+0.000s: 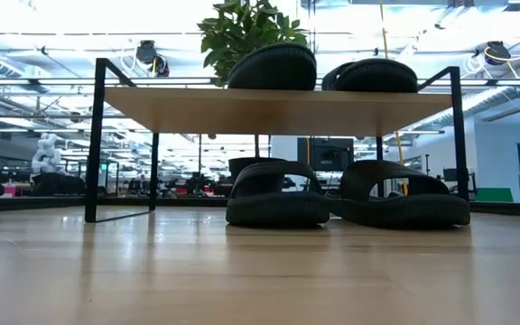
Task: Pick and place slides into the shelf
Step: Return to Home Position
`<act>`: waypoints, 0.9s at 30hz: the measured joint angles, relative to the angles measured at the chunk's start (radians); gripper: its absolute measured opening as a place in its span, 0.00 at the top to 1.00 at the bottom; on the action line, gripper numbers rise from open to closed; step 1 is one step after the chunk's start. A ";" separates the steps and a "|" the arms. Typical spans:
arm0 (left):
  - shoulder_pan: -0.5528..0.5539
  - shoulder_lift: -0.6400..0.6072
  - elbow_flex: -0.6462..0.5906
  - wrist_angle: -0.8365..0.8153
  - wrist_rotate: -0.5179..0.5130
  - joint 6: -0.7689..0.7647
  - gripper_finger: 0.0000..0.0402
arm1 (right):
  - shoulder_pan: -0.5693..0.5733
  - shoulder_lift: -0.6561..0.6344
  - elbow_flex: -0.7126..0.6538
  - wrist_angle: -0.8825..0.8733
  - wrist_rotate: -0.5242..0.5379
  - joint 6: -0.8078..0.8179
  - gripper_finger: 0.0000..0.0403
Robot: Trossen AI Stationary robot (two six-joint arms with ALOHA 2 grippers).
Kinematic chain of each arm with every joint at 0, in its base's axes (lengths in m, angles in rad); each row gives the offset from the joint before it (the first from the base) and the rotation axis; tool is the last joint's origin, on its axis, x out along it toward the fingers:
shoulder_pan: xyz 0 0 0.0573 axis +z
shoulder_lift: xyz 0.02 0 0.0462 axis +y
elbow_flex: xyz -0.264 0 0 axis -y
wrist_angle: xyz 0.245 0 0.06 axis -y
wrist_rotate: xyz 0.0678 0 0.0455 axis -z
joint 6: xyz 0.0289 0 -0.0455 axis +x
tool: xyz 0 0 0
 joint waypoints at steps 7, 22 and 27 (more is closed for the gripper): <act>-0.040 -0.269 -0.172 0.045 -0.005 -0.019 1.00 | -0.006 -0.309 0.000 -0.313 0.000 0.118 1.00; -0.042 -0.948 -1.186 1.105 -0.172 -0.055 1.00 | -0.005 -0.430 -0.206 -0.202 0.050 0.266 1.00; -0.006 -1.145 -1.269 1.079 -0.140 -0.075 1.00 | -0.012 -0.531 -0.241 -0.216 0.053 0.229 1.00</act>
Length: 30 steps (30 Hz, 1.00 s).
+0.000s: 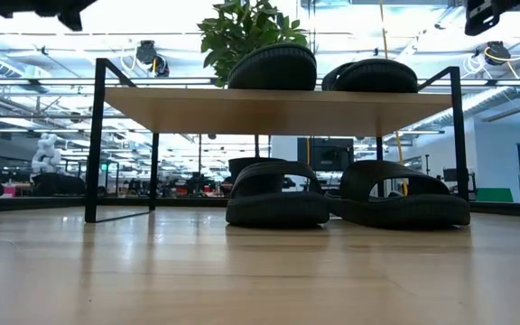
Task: Pick and place slides into the shelf
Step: Return to Home Position
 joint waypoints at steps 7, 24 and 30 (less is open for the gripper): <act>0.022 -0.121 -0.093 -0.060 -0.001 -0.097 1.00 | -0.001 -0.130 -0.105 0.022 0.053 0.020 1.00; 0.129 -0.145 -0.133 -0.101 0.181 0.038 1.00 | -0.082 -0.292 -0.120 -0.087 0.029 -0.019 1.00; 0.225 -0.145 -0.133 -0.107 0.252 0.003 1.00 | -0.174 -0.293 -0.031 -0.268 0.021 0.066 1.00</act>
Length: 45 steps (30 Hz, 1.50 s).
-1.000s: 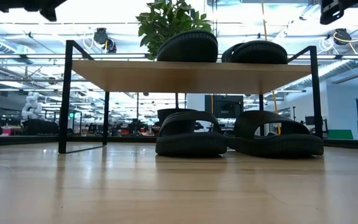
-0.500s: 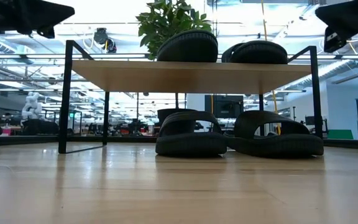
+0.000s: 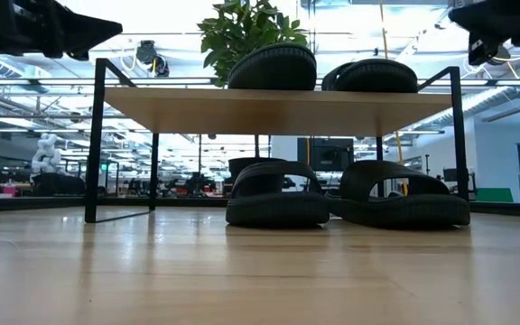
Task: Pick and place slides into the shelf
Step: Return to Home Position
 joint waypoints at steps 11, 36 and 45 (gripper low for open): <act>0.109 0.000 0.000 -0.037 0.098 -0.051 1.00 | -0.129 0.000 -0.006 -0.095 0.043 0.068 1.00; 0.303 0.000 0.000 -0.126 0.418 -0.208 1.00 | -0.304 0.002 -0.216 0.198 -0.394 0.161 1.00; 0.303 0.000 0.000 -0.143 0.464 -0.164 1.00 | -0.304 0.001 -0.250 0.225 -0.472 0.076 1.00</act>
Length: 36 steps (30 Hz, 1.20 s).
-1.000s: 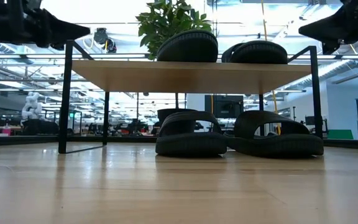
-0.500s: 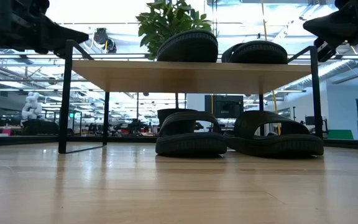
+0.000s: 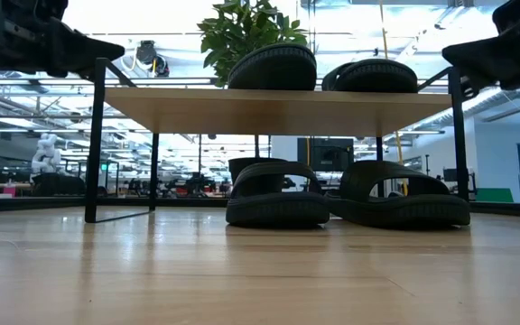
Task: Pick and place slides into the shelf
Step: Return to Home Position
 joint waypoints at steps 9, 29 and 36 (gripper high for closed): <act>0.000 0.000 0.000 -0.014 -0.054 -0.056 1.00 | 0.000 0.000 -0.008 0.012 0.031 0.021 1.00; -0.042 -0.076 -0.046 -0.030 -0.116 0.015 1.00 | 0.001 0.001 -0.007 0.019 0.008 0.047 1.00; -0.066 -0.213 -0.046 -0.186 -0.160 0.016 1.00 | 0.001 0.000 0.008 0.018 -0.027 0.045 1.00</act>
